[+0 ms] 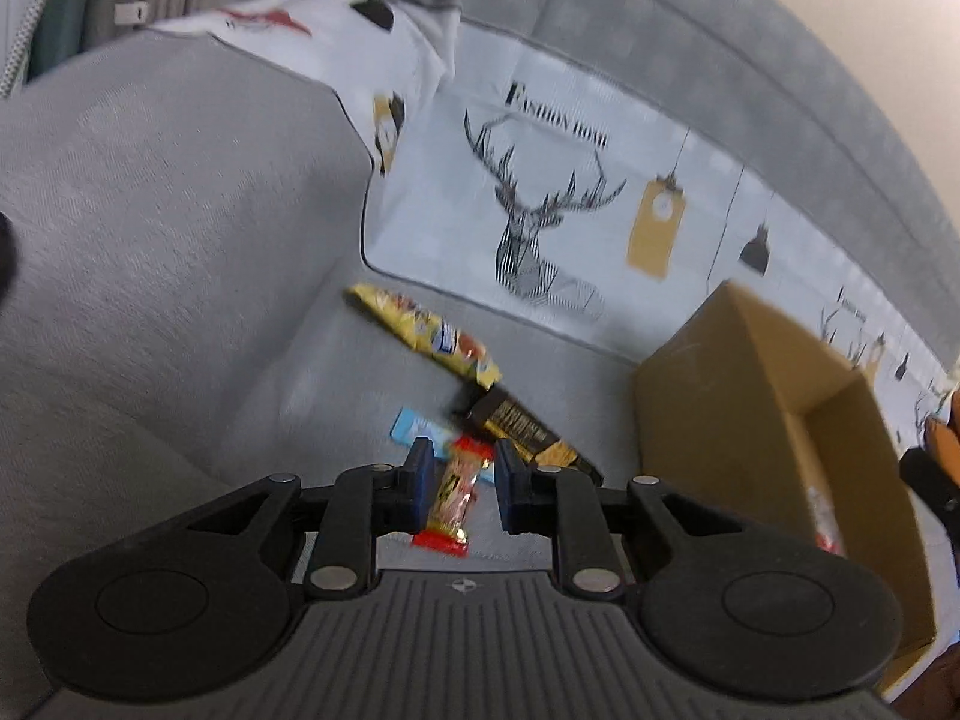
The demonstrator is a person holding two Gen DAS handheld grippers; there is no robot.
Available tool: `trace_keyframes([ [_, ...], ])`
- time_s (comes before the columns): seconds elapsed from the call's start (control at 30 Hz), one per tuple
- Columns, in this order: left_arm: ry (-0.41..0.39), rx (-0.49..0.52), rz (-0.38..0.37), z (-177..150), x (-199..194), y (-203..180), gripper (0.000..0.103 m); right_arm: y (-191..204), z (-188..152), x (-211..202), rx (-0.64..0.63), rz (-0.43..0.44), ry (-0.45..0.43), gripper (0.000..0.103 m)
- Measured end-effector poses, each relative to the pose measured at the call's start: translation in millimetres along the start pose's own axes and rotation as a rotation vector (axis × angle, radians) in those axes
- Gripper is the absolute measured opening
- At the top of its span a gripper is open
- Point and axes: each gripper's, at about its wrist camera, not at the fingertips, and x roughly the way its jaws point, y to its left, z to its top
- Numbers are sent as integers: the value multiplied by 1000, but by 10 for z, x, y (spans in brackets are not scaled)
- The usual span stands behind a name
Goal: Organize snacks
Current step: 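Move both tools back to the pile and grasp the small red-yellow packet with the left tool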
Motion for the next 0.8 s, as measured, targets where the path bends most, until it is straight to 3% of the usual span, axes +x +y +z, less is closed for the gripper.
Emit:
trace_keyframes([
  [0.2,52,106,53,-118,282,-195,31,154,-50,96,-33,48,33,34],
  [0.27,49,128,67,-139,357,-240,38,183,-63,115,-49,56,41,36],
  [0.3,57,142,78,-146,410,-269,47,192,-65,121,-56,59,43,37],
  [0.43,84,186,113,-158,598,-345,53,185,-59,130,-70,67,46,43],
  [0.73,128,232,163,-201,828,-432,54,121,-69,164,-63,63,66,50],
  [0.8,135,234,172,-209,847,-435,46,114,-78,164,-62,63,69,51],
])
